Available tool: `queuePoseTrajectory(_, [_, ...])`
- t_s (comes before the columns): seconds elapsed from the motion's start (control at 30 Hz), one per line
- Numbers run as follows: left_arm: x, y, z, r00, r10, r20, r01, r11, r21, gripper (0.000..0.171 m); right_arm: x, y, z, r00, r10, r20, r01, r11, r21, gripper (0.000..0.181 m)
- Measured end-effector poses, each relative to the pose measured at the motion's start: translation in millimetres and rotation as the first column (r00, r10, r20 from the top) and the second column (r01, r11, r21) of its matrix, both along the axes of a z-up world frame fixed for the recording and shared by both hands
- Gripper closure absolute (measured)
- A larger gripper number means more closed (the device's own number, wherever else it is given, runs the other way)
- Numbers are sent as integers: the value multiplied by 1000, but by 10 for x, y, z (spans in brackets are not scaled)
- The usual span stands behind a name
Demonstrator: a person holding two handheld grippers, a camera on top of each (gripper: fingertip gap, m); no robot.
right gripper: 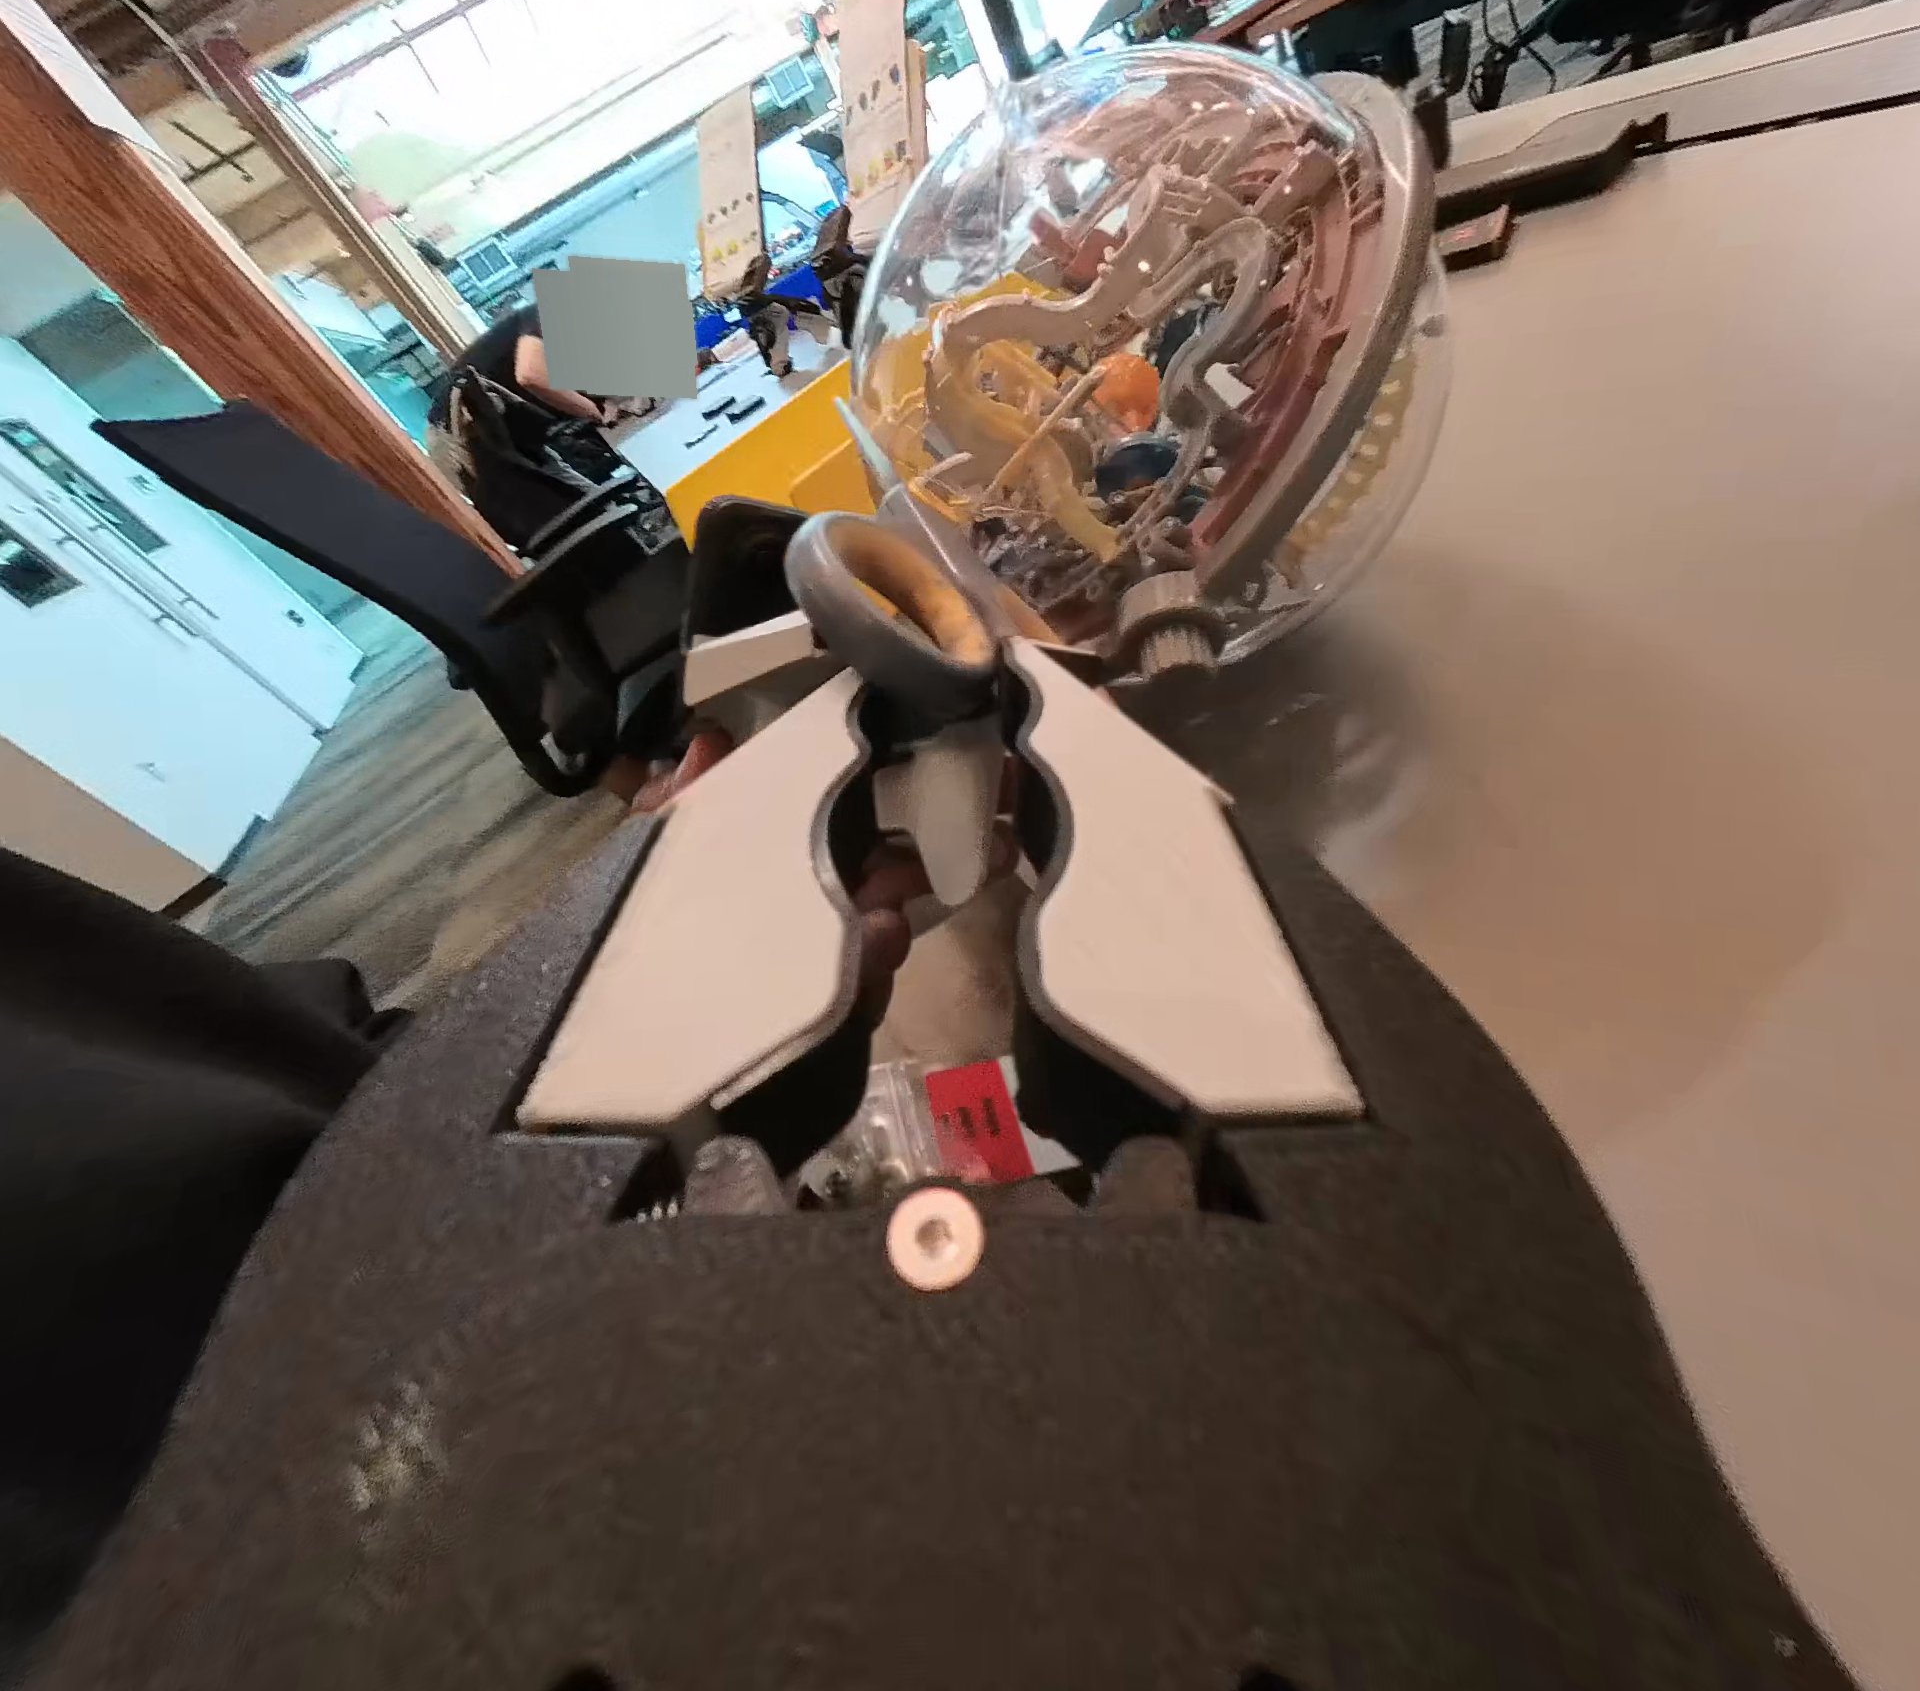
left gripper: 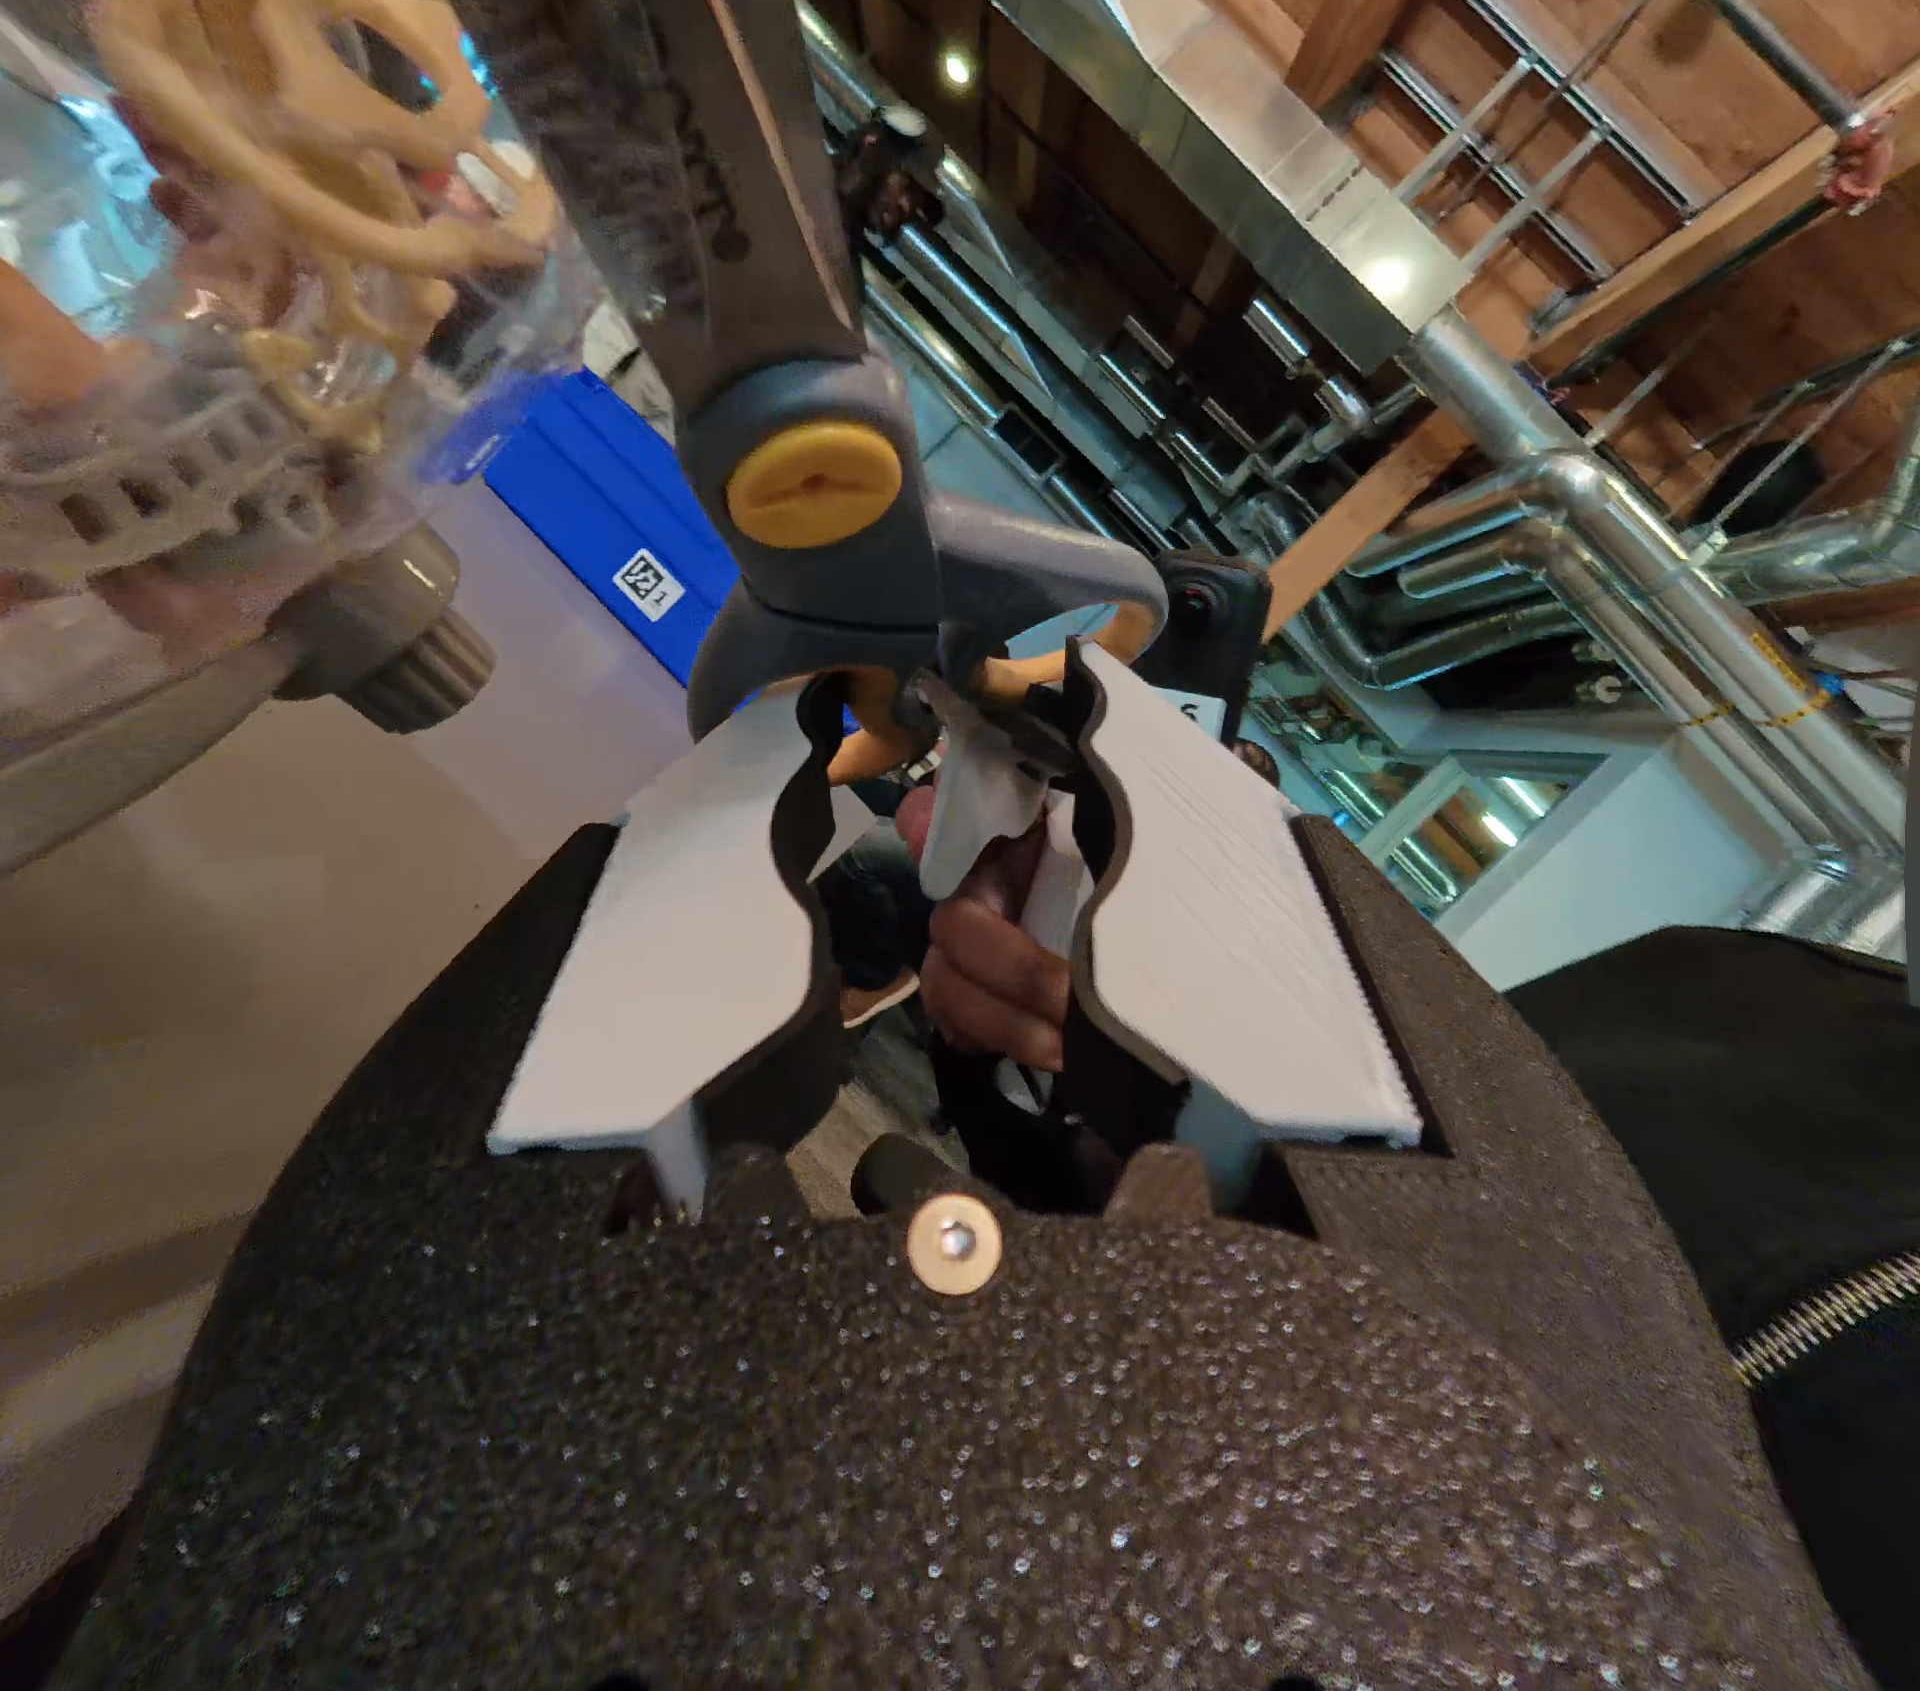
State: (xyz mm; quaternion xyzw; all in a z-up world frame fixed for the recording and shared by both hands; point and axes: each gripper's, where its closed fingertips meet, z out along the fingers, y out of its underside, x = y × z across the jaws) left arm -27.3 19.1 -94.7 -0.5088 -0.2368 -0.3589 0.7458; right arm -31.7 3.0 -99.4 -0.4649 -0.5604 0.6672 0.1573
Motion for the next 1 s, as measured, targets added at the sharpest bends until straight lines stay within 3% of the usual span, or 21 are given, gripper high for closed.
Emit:
queuePoseTrajectory(0.4, [-12,-24,-70,993,10,-116,-18,998,-65,135,91,87,-16,993,-29,-112,54,972,229,161])
queuePoseTrajectory(0.5, [-1,-27,-68,995,-7,-99,2,999,-45,136,111,147,4,987,-50,-150,88,961,263,166])
queuePoseTrajectory(0.57, [-1,-42,-54,997,-32,-70,31,999,-16,135,127,179,-6,980,-59,-191,119,939,323,181])
queuePoseTrajectory(0.67, [-167,-129,-41,1000,1,-2,-1,1000,15,134,286,-16,14,969,64,-239,29,931,365,181])
queuePoseTrajectory(0.77, [-208,-148,-101,999,-6,-49,4,999,-45,150,242,6,-53,973,27,-231,72,910,409,181])
queuePoseTrajectory(0.83, [-229,-152,-156,995,20,-95,-28,996,-83,165,192,113,49,965,-39,-261,131,930,343,181])
queuePoseTrajectory(0.93, [-234,-155,-187,996,-3,-85,-4,996,-88,166,123,339,290,962,-103,-251,139,982,129,181])
queuePoseTrajectory(1.0, [-219,-143,-246,995,-29,-97,18,993,-115,169,55,437,377,975,-75,-208,79,997,14,181])
